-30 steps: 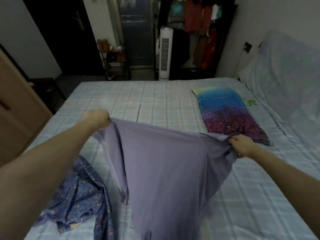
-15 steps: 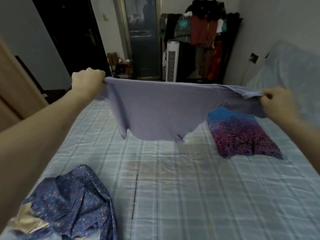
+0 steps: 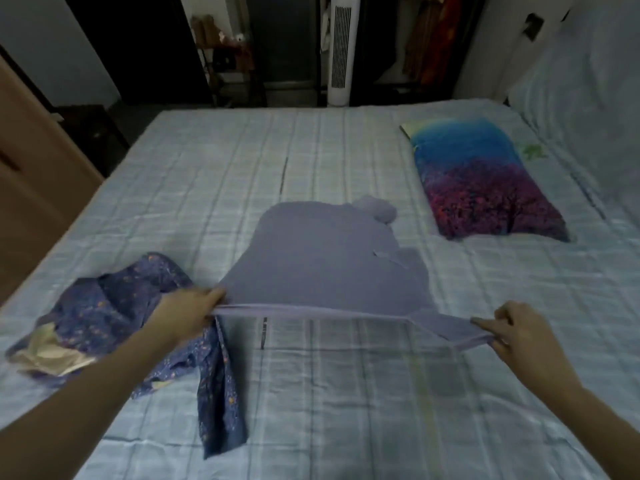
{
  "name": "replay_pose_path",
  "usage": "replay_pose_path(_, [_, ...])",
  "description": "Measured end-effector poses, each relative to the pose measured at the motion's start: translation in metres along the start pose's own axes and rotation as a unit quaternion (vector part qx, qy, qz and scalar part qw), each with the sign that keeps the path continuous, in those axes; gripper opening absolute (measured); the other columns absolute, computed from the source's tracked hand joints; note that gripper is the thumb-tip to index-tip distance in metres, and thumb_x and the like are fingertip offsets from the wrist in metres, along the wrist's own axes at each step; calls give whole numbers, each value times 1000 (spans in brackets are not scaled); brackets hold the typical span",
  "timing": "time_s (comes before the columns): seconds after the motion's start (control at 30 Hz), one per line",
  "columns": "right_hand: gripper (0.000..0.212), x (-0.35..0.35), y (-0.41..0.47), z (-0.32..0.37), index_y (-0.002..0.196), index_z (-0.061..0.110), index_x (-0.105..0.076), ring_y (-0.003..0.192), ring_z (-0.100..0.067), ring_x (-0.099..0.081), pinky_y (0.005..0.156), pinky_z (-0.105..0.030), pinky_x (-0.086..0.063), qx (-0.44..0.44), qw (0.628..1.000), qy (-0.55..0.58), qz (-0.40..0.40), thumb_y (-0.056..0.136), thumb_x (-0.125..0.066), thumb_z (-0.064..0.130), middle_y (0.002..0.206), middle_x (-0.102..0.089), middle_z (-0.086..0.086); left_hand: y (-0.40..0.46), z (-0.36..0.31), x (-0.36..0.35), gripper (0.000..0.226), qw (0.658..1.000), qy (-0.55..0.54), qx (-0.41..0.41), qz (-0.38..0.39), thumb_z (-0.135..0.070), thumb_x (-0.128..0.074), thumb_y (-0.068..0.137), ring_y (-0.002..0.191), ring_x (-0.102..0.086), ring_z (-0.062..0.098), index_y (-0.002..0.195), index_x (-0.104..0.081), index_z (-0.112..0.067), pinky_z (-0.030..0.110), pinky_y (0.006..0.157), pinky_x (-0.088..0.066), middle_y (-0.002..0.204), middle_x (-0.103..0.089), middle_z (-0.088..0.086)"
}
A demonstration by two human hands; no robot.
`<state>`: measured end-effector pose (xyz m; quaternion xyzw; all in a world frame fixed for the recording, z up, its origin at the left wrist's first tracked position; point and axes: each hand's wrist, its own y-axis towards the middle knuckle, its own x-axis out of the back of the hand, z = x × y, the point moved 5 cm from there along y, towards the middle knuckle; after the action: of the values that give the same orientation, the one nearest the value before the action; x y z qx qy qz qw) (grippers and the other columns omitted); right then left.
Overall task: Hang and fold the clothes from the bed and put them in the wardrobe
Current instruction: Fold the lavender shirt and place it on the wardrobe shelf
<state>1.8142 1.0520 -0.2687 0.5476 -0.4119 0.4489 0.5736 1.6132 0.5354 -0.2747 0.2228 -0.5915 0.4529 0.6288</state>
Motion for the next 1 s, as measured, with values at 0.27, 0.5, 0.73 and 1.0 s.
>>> replay_pose_path(0.27, [40,-155,-168,57,98,21,-76,65,-27,-50,53,-33,-39,43,990,15,131,78,-46,37,72,-53,-3,-73,-63,-222,79,987,-41,-3,159,-10,-53,87,107,-61,27,152,-19,-40,37,71,-52,140,-42,-1])
replay_pose_path(0.5, [43,-189,-226,76,97,19,-76,74,-27,-50,55,-36,-40,3,982,-23,190,76,-44,39,76,-58,-4,-104,-80,-273,92,980,-95,2,176,-2,-76,63,68,-65,36,145,-42,-26,38,49,-50,111,-58,11])
replay_pose_path(0.73, [48,-197,-213,83,87,19,-72,61,-26,-61,50,-33,-43,27,954,-42,295,42,-86,26,76,-59,-3,-114,-91,-262,96,978,-8,-31,206,-19,-65,77,96,-64,24,155,-10,-29,34,70,-51,129,-49,0])
replay_pose_path(1.0, [24,-194,-192,83,80,22,-67,80,-27,-53,55,-35,-45,-52,969,23,239,67,-51,37,96,-53,-4,-66,-209,-192,39,984,-112,-137,2,-33,-69,50,73,-62,29,87,-64,-21,35,58,-50,90,-61,5])
